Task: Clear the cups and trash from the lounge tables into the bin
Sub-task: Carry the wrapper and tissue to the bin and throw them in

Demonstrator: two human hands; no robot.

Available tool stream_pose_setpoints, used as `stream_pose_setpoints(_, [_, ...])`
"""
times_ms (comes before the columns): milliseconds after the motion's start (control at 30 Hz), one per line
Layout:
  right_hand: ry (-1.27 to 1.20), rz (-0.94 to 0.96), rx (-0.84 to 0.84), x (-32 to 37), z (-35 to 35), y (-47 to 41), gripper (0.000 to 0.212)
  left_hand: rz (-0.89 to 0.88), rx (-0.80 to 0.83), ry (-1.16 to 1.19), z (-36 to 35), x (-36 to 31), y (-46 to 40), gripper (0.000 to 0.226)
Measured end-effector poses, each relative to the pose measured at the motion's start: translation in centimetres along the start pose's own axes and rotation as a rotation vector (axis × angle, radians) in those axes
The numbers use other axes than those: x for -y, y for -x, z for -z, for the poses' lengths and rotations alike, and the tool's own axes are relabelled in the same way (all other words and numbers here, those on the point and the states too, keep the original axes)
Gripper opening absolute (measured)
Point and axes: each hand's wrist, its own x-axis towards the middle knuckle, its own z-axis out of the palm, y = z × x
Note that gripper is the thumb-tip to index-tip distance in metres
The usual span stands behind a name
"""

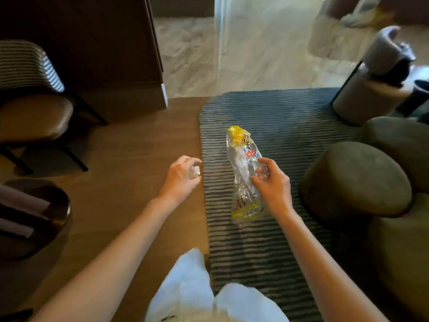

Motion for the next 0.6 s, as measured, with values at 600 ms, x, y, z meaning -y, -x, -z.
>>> stream_pose_setpoints(600, [-0.004,-0.211,-0.122,-3.5,-4.0,-42.2,0.046,-0.135,0.266,0.088,-7.6,2.4,-47.5,0.037])
